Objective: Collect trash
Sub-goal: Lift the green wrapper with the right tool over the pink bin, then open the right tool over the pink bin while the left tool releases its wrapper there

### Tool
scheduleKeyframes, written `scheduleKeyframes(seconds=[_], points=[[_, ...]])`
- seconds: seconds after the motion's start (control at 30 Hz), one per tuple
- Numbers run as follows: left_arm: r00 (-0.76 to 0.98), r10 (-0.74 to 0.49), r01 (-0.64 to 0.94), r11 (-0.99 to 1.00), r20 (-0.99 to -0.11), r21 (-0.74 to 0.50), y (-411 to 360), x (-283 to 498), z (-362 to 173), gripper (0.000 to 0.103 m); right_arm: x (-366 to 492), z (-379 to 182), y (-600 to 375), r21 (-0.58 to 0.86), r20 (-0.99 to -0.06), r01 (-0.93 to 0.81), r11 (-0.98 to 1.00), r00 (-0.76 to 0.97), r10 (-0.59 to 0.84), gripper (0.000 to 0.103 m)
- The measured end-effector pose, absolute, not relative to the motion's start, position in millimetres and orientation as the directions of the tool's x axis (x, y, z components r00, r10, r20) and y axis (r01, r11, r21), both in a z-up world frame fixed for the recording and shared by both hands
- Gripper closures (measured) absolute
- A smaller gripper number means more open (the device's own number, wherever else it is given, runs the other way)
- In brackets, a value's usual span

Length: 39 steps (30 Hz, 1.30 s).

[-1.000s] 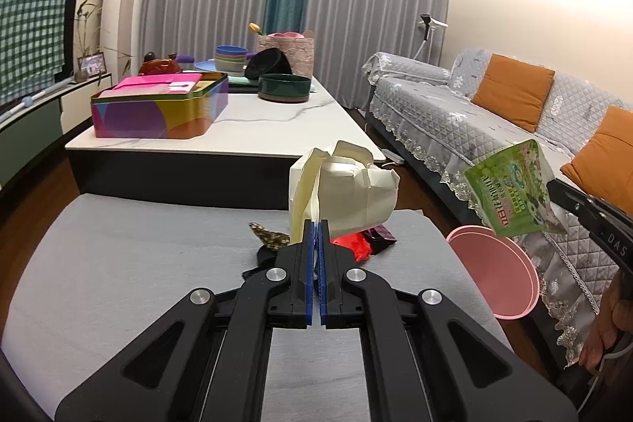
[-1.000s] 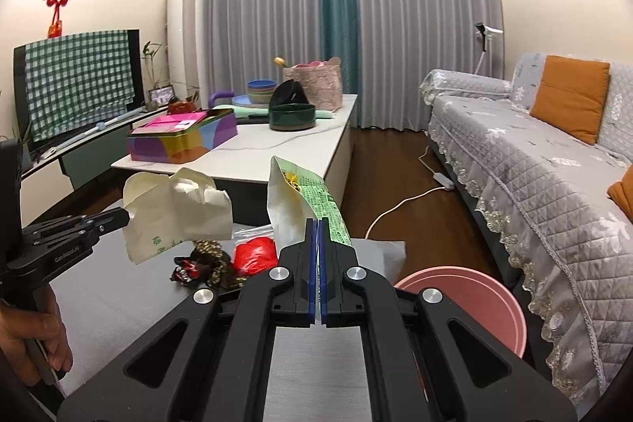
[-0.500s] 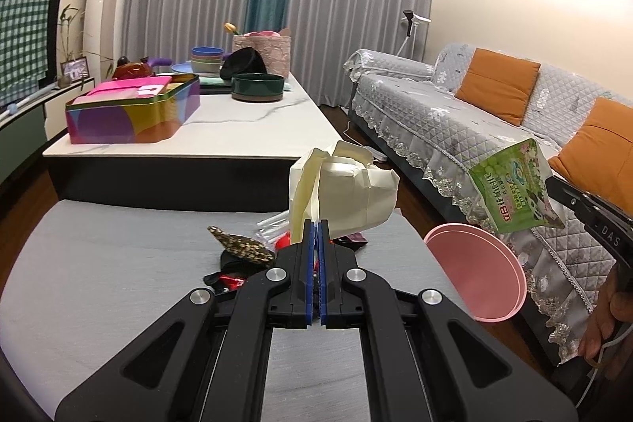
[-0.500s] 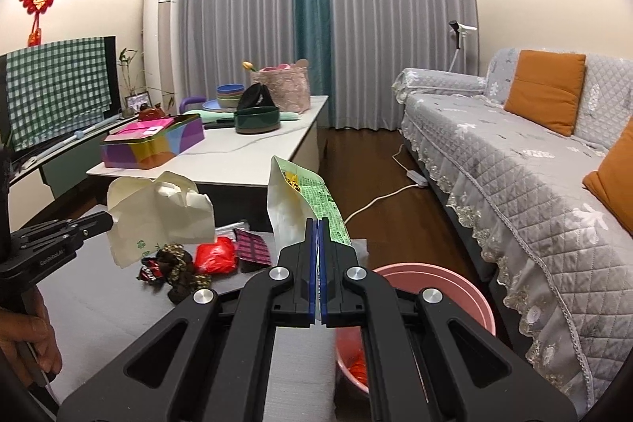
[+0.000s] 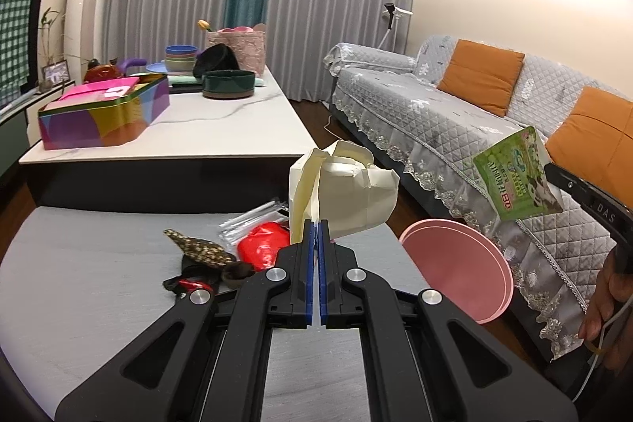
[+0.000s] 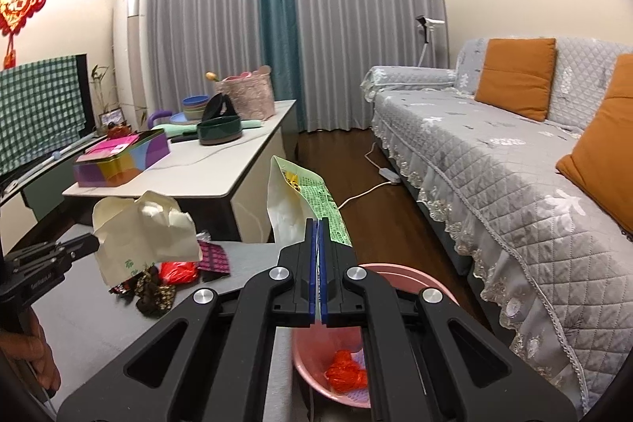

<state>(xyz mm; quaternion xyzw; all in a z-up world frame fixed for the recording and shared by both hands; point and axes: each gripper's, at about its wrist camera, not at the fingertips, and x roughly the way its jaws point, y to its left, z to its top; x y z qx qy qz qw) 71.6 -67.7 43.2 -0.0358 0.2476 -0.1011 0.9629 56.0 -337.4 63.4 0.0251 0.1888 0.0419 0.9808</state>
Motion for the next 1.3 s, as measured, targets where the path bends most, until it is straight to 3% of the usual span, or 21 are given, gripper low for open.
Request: scheduleKeyframes(seconds=[1.3], points=[[0.777, -0.385, 0.352, 0.922, -0.498, -0.164, -185.3, 126.3, 36.0, 0.101, 69.5, 35.5, -402.8, 0.092, -0.416, 0.071, 0.993, 0.909, -0.027, 0.102]])
